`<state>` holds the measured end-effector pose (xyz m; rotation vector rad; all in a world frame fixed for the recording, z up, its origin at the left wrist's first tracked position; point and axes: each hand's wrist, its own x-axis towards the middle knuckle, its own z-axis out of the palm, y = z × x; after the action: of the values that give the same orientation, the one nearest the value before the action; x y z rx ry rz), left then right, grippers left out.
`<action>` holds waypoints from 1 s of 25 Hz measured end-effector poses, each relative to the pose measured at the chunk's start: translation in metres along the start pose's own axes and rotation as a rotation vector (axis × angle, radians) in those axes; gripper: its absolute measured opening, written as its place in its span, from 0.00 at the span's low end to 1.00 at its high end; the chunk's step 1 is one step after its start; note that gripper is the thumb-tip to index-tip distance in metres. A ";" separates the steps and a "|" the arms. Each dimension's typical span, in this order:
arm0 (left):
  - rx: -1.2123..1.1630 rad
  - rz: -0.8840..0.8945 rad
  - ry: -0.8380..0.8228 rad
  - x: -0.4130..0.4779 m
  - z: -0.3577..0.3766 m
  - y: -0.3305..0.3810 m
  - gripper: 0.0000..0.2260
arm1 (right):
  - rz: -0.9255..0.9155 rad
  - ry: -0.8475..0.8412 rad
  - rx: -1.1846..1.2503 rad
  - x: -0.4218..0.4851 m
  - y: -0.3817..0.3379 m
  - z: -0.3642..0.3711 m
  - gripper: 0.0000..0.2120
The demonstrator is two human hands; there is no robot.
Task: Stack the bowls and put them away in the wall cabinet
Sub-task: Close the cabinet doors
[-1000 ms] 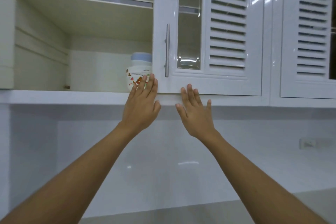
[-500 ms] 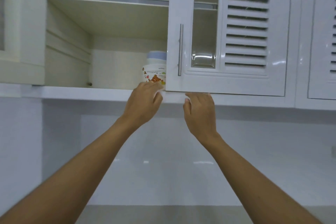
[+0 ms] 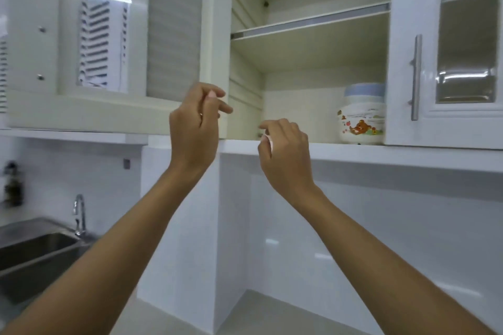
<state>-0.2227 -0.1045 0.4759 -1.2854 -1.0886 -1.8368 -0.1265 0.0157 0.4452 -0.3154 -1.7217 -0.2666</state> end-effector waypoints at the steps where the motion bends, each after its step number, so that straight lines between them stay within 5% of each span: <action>1: 0.024 0.023 0.036 0.006 -0.016 -0.004 0.11 | -0.014 -0.010 0.024 0.005 -0.016 0.011 0.12; 8: 0.500 0.355 0.270 0.068 -0.151 -0.043 0.13 | -0.080 -0.121 0.175 0.046 -0.142 0.096 0.17; 13: 0.712 0.005 0.131 0.103 -0.217 -0.088 0.25 | -0.105 -0.349 0.161 0.061 -0.200 0.146 0.33; 17: 0.561 -0.318 -0.049 0.108 -0.237 -0.124 0.29 | -0.106 -0.362 0.048 0.062 -0.226 0.173 0.37; 25: 0.358 -0.207 0.016 0.097 -0.241 -0.135 0.15 | -0.149 -0.097 -0.141 0.059 -0.229 0.178 0.32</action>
<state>-0.4696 -0.2620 0.4887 -0.9763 -1.5086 -1.6910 -0.3817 -0.1326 0.4727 -0.3072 -1.8289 -0.4905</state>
